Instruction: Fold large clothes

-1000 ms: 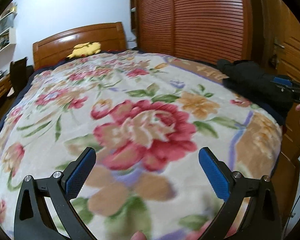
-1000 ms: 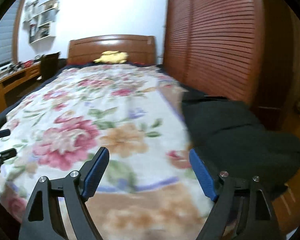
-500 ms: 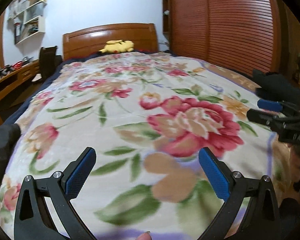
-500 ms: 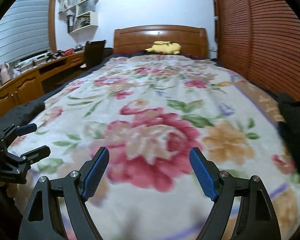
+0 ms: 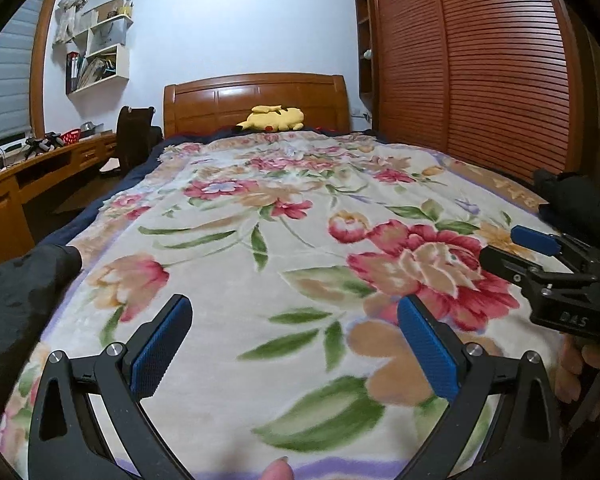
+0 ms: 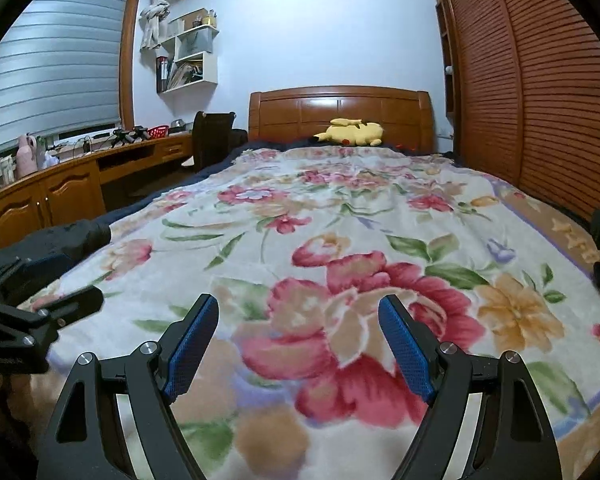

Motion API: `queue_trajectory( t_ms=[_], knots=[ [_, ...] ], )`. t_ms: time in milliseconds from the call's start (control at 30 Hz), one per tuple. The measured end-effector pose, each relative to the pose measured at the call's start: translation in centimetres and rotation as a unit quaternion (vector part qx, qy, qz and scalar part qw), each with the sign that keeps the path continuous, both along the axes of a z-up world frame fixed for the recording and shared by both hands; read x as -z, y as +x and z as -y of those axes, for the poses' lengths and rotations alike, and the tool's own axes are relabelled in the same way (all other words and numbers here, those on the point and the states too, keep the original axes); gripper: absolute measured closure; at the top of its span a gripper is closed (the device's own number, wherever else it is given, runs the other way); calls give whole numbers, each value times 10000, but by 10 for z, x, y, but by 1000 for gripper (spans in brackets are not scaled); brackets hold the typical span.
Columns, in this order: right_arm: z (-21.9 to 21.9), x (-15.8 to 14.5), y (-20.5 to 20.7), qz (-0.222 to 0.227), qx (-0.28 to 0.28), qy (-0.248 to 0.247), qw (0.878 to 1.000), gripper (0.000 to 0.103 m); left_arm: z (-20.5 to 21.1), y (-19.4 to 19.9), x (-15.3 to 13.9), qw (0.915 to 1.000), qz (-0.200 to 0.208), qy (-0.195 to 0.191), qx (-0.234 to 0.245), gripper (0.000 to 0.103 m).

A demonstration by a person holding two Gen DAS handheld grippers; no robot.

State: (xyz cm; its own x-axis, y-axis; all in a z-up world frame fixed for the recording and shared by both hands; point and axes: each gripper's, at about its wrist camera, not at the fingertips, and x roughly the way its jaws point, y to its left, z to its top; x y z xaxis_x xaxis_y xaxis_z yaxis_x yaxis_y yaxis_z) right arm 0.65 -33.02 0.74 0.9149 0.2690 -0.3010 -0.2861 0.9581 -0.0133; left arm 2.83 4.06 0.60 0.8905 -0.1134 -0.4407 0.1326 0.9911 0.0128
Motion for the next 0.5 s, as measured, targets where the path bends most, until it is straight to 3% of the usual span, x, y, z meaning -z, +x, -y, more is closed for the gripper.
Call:
queue_trajectory(
  t_ms=[500],
  knots=[
    [-12,2,6,9,22,107,9999,19,-4,-9,-2,9997,65,-144,-197,0]
  ],
)
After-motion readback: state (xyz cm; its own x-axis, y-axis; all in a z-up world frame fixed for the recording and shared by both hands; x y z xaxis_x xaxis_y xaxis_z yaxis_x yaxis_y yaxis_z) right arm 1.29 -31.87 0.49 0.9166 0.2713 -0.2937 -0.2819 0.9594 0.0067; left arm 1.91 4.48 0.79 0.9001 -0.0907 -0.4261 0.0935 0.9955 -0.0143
